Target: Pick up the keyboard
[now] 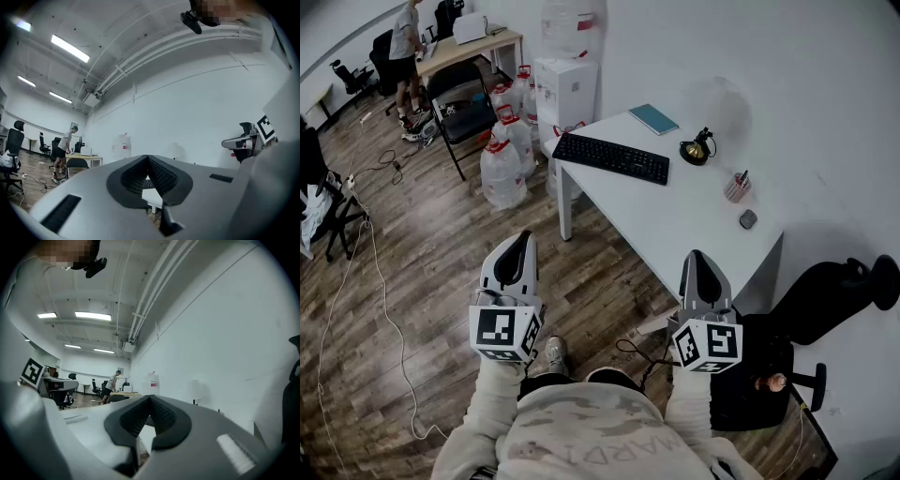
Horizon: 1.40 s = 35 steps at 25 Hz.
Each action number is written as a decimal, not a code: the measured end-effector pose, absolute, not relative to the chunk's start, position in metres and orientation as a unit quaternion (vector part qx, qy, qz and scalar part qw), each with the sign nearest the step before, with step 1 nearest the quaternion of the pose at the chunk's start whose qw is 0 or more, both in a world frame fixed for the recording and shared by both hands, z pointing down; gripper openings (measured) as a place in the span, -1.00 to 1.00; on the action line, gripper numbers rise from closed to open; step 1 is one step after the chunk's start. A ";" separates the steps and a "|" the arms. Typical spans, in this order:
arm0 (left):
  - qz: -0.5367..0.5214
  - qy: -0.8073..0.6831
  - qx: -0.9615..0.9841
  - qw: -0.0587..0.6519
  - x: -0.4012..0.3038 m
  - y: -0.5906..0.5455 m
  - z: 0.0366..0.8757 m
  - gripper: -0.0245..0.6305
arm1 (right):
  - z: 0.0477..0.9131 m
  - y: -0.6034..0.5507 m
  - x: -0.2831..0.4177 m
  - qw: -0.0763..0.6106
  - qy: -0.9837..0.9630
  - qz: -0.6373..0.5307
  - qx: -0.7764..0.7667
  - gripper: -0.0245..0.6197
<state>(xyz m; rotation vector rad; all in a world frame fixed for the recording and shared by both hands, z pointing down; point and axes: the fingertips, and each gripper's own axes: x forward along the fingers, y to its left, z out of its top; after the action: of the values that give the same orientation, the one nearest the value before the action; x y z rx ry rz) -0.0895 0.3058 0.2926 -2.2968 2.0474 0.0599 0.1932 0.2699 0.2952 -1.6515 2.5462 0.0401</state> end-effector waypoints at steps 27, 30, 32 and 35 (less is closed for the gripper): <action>0.020 0.625 -0.779 0.045 -0.169 0.176 0.298 -0.91 | 0.305 0.165 0.118 0.056 0.806 0.021 -0.590 -0.89; 0.019 0.620 -0.783 0.041 -0.181 0.163 0.301 -0.91 | 0.305 0.154 0.107 0.057 0.801 0.022 -0.595 -0.89; 0.016 0.616 -0.787 0.042 -0.189 0.156 0.302 -0.91 | 0.306 0.150 0.099 0.059 0.799 0.020 -0.598 -0.89; 0.015 0.617 -0.786 0.038 -0.203 0.146 0.307 -0.91 | 0.307 0.144 0.086 0.059 0.799 0.020 -0.598 -0.89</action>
<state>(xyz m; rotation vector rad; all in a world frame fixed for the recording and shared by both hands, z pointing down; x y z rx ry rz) -0.2033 0.1459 0.3069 -2.4116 1.8915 0.0465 0.0865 0.1440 0.3068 -1.8110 2.4207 0.0599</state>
